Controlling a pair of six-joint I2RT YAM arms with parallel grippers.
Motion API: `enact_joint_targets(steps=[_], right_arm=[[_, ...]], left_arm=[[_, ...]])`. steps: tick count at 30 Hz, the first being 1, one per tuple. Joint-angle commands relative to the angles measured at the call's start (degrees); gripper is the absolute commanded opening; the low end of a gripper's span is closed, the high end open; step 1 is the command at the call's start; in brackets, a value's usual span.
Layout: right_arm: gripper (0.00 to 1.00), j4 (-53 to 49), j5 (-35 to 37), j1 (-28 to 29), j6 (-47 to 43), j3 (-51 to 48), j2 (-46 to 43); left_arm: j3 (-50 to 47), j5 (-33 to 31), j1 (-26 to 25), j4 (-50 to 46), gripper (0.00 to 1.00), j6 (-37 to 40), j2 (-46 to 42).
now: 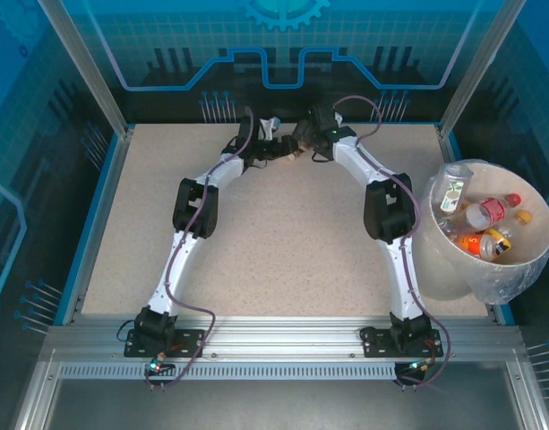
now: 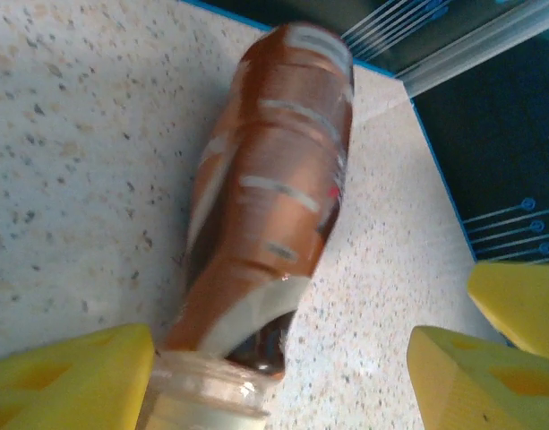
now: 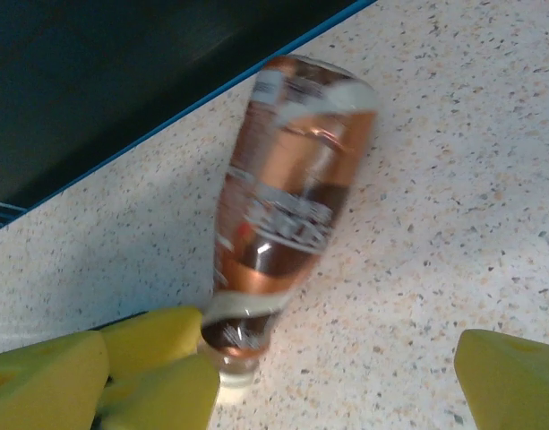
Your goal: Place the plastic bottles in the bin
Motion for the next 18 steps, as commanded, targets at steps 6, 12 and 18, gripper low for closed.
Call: enact_joint_targets(steps=[6, 12, 18], right_arm=[[1.00, -3.5, -3.7, -4.4, 1.4, 2.6, 3.8], [0.97, -10.6, -1.4, -5.1, 0.5, 7.7, 8.0], [0.82, -18.8, 1.9, -5.2, -0.6, 15.0, 13.3]], left_arm=[[-21.2, 6.3, -3.7, 15.2, 0.75, -4.2, -10.9], [-39.8, 6.9, -3.7, 31.4, 0.75, -10.1, -20.6], [-53.2, 4.9, -3.7, 40.0, 0.75, -11.7, -29.8]])
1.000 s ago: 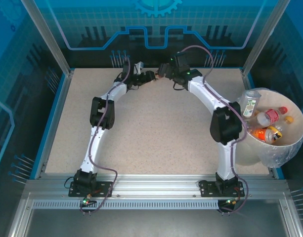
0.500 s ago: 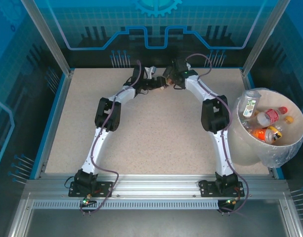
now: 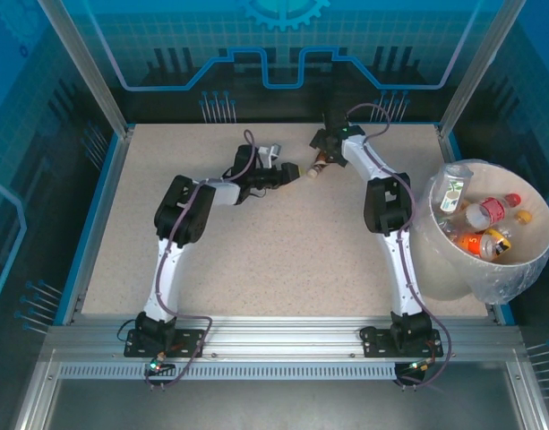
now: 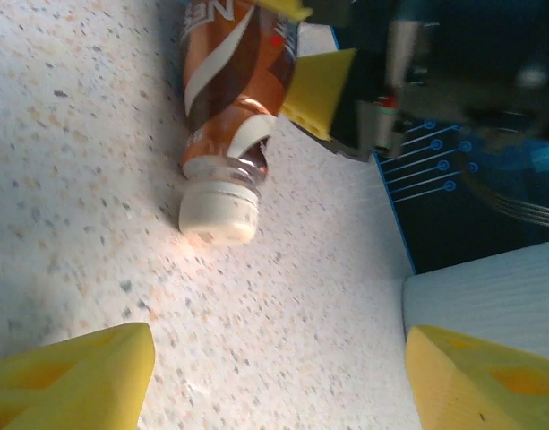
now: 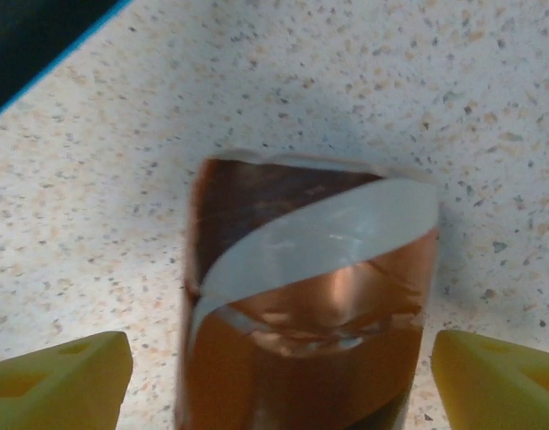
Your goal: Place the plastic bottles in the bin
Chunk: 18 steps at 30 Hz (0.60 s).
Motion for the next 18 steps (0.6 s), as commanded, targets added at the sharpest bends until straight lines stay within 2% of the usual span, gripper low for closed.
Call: enact_joint_targets(steps=[1, 5, 9, 14, 18], right_arm=[[0.80, -7.8, 2.8, -0.1, -0.6, 3.2, 2.5], [0.67, -7.1, 2.5, 0.0, -2.3, 1.0, 1.3], [0.53, -5.4, 1.5, 0.8, -8.5, -1.0, -2.0], [0.43, -0.1, -0.6, 3.2, -17.1, -9.8, -13.6], [0.38, 3.9, -1.4, 5.1, -21.5, -18.8, -26.2]], left_arm=[[-5.1, -0.4, -0.1, 8.8, 0.75, -1.6, -7.5], [-10.8, -2.2, -0.1, 10.4, 0.75, -0.8, -12.3], [-14.3, -3.9, -0.1, 10.4, 0.75, -0.2, -16.0], [-18.1, -6.7, 0.0, 8.3, 0.74, 1.3, -21.1], [-21.2, -9.5, 0.0, 7.2, 0.73, 2.3, -25.8]])
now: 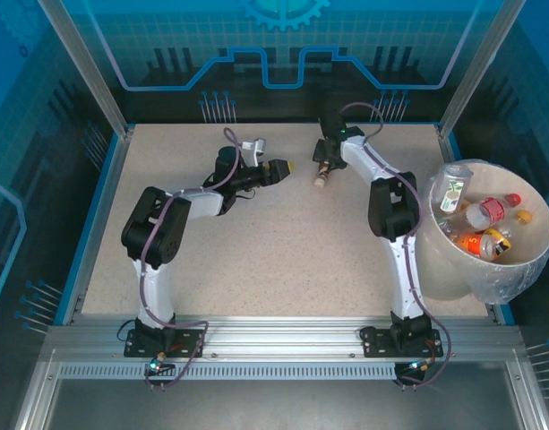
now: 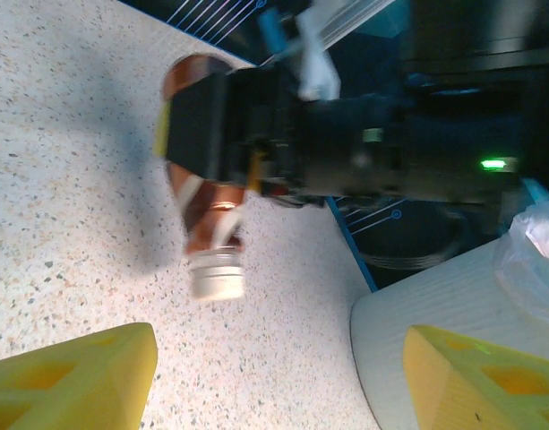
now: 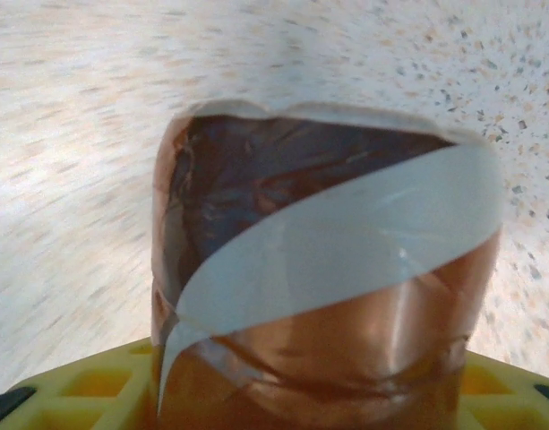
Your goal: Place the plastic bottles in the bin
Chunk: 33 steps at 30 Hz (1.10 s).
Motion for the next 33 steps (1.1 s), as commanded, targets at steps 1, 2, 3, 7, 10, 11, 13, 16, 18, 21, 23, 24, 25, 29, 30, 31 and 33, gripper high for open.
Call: enact_joint_targets(steps=[1, 2, 3, 7, 10, 11, 13, 16, 18, 21, 23, 24, 25, 29, 30, 31, 33], right_arm=[[0.38, 5.9, -2.1, 2.4, -7.2, -5.1, -14.6], [0.38, 6.5, -2.4, 2.9, -8.4, -7.2, -18.0], [0.38, 6.9, -2.6, 3.3, -9.4, -8.8, -20.7], [0.37, 7.8, -4.9, 4.4, -12.8, -14.6, -31.8], [0.35, 8.2, -5.4, 4.6, -14.0, -18.0, -39.6], [0.35, 8.4, -5.2, 4.7, -14.5, -19.2, -42.4], [0.35, 9.1, -4.5, 4.7, -15.2, -21.4, -47.6], [0.34, 9.8, -2.5, 4.3, -16.5, -24.4, -55.2], [0.33, 10.0, -0.3, 3.6, -17.1, -26.3, -60.0], [0.32, 10.6, 2.8, 1.4, -17.8, -29.0, -67.0], [0.31, 10.9, 3.9, -1.7, -17.6, -30.5, -71.3], [0.31, 10.9, 4.6, -3.4, -17.4, -30.9, -73.1], [0.31, 10.6, 6.1, -5.7, -16.8, -31.3, -74.5], [0.31, 9.1, 7.5, -17.4, -14.9, -31.5, -78.5], [0.31, 9.0, 7.8, -19.8, -14.9, -31.7, -79.1], [0.31, 9.0, 8.4, -22.6, -15.1, -31.8, -79.6], [0.32, 8.3, 9.7, -27.7, -15.5, -31.3, -79.8]], left_arm=[[-2.6, -3.7, 0.0, -0.3, 0.73, 3.0, -6.0], [-3.5, -4.4, 0.0, -0.8, 0.73, 3.4, -7.4], [-4.0, -5.1, 0.0, -1.3, 0.73, 3.9, -8.4], [-5.8, -5.8, 0.0, -2.9, 0.73, 5.0, -11.8], [-6.8, -6.0, -0.1, -3.5, 0.73, 5.1, -13.4], [-7.1, -6.1, -0.1, -3.5, 0.73, 5.0, -14.0], [-7.6, -6.2, -0.2, -3.7, 0.73, 4.9, -14.8], [-7.8, -7.0, -0.6, -5.2, 0.73, 5.3, -15.9], [-7.8, -7.6, -1.1, -6.2, 0.73, 5.8, -16.5], [-7.8, -8.4, -1.7, -7.3, 0.73, 6.2, -17.4], [-7.8, -9.0, -2.2, -7.8, 0.73, 6.3, -17.9], [-7.8, -9.2, -2.3, -7.9, 0.73, 6.4, -18.0], [-7.9, -9.5, -2.6, -8.0, 0.73, 6.3, -18.2], [-8.1, -10.1, -3.3, -8.5, 0.73, 6.1, -18.8], [-8.1, -10.1, -3.5, -8.7, 0.73, 6.2, -18.9], [-8.1, -10.2, -3.6, -9.0, 0.73, 6.3, -19.1], [-8.0, -10.3, -3.8, -9.8, 0.73, 6.5, -19.6]])
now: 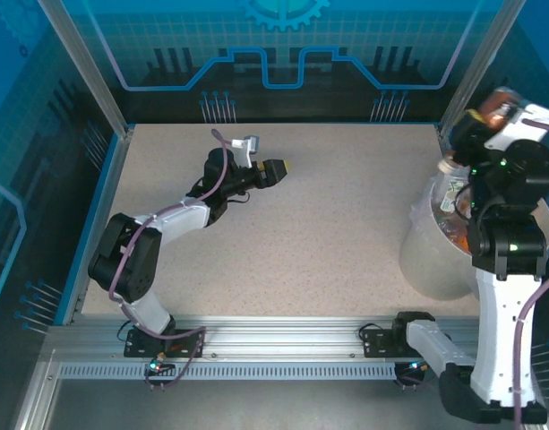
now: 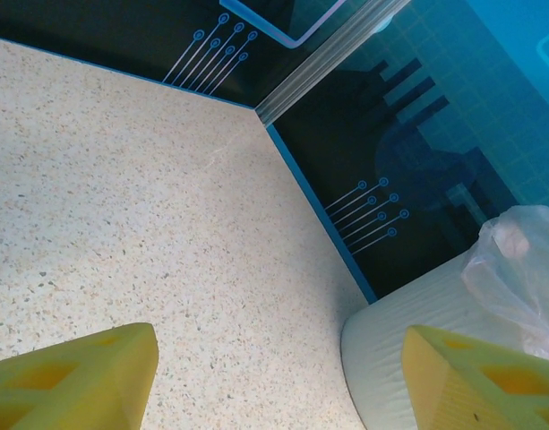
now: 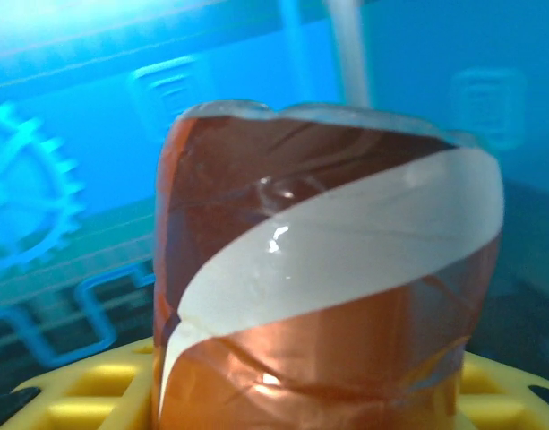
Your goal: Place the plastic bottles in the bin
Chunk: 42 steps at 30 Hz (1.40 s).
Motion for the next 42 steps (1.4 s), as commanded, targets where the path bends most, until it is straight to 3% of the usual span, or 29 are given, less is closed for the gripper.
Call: enact_joint_targets(steps=[1, 7, 10, 19, 24, 29, 34, 40, 42], right_arm=[[0.32, -0.9, 3.2, -7.4, 0.2, -0.5, 0.4], [0.32, -1.3, -3.8, -24.4, 5.0, -2.4, 1.8], [0.32, 0.1, -6.8, -28.2, 7.0, -5.4, 2.3], [0.33, 13.3, -10.4, -28.1, 11.3, -19.9, 1.1], [0.35, 18.3, -5.6, -23.3, 11.2, -23.3, 2.5], [0.55, 12.2, 1.6, -19.8, 14.2, -23.9, 3.3], [0.76, 5.5, -0.8, -19.8, 13.4, -22.5, 2.3], [0.99, -4.8, -1.5, -19.8, 9.8, -13.5, 2.0], [1.00, -7.1, -2.3, -19.8, 9.2, -11.0, 2.0]], left_arm=[[-0.7, -1.3, -0.7, -2.1, 0.73, 2.4, -2.8], [-1.8, -3.0, -0.9, -5.6, 0.73, 5.1, -5.1], [-2.1, -3.3, -0.8, -6.5, 0.73, 5.7, -5.4], [-2.8, -3.4, -0.9, -5.8, 0.73, 4.8, -5.5], [-2.3, -3.5, -0.8, -7.5, 0.73, 5.3, -6.0], [-2.7, -4.4, -0.9, -8.3, 0.73, 5.6, -7.2], [-1.8, -4.3, -0.9, -9.6, 0.73, 6.1, -7.2], [0.0, -3.9, -1.1, -10.4, 0.73, 6.4, -6.3], [0.4, -3.9, -1.3, -10.4, 0.73, 6.3, -5.8]])
